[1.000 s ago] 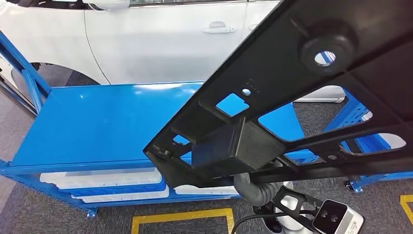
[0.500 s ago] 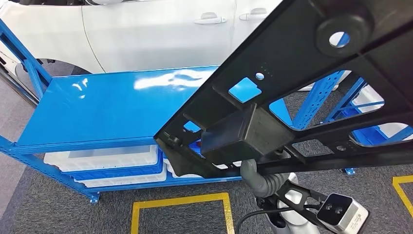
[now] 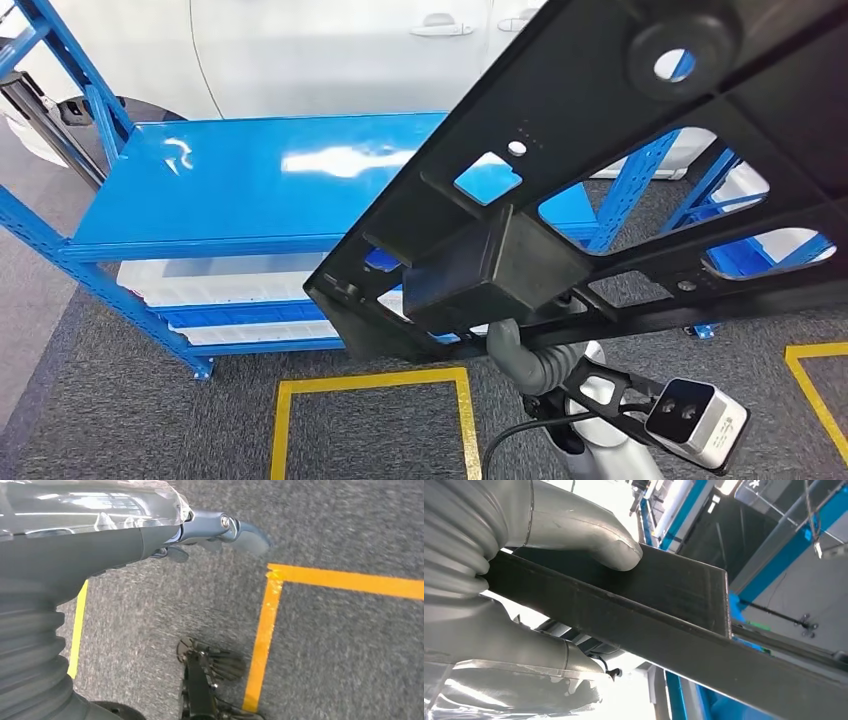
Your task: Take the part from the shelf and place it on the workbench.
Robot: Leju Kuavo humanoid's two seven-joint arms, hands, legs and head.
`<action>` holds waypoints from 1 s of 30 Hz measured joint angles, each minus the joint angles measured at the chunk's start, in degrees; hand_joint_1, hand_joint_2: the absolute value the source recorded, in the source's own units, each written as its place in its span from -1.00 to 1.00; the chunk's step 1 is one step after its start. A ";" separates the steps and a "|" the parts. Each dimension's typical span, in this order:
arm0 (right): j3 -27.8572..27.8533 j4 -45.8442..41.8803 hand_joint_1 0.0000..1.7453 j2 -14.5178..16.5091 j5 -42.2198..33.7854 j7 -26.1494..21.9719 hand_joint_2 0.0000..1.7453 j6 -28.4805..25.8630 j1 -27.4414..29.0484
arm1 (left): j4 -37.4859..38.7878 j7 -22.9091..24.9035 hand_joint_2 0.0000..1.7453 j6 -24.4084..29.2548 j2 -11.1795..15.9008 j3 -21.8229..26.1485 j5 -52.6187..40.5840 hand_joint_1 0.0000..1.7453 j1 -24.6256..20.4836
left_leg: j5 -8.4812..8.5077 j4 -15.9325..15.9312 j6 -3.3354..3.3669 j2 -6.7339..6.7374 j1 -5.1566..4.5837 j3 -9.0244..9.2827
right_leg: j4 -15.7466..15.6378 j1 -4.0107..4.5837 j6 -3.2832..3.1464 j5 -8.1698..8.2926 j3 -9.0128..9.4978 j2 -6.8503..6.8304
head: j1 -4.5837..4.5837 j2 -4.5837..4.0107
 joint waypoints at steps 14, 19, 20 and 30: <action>-0.05 0.63 0.64 0.24 0.75 -0.04 1.00 5.39 0.03 | 0.00 1.37 1.00 1.23 -0.46 1.20 0.61 -1.00 0.24 | 4.71 3.01 -2.87 0.50 0.18 -8.35 | -4.40 0.05 -2.29 -4.77 11.85 0.26 | -0.02 0.00; -0.34 0.50 0.64 0.91 1.81 -0.04 1.00 5.98 0.52 | 0.00 1.93 1.00 1.19 -0.49 1.25 -0.05 -1.00 0.30 | -4.05 18.37 -3.63 0.00 0.27 -13.71 | -4.30 0.26 -3.06 -2.95 9.81 1.92 | -0.02 0.00; -0.37 0.43 0.64 0.91 1.91 -0.04 1.00 6.03 0.67 | 0.00 1.96 1.00 1.14 -0.48 1.25 -0.10 -1.00 0.31 | -3.53 18.35 -3.51 -0.08 0.26 -13.12 | -4.18 0.34 -3.00 -2.78 9.51 2.41 | -0.02 0.00; -1.07 -0.27 0.64 0.98 1.93 -0.08 1.00 7.49 0.35 | 0.00 2.11 1.00 0.42 -0.32 1.27 -0.10 -1.00 0.28 | 2.42 -0.20 -0.96 -2.17 0.49 -2.57 | -1.63 0.08 -0.57 -3.30 6.78 4.93 | -0.02 0.00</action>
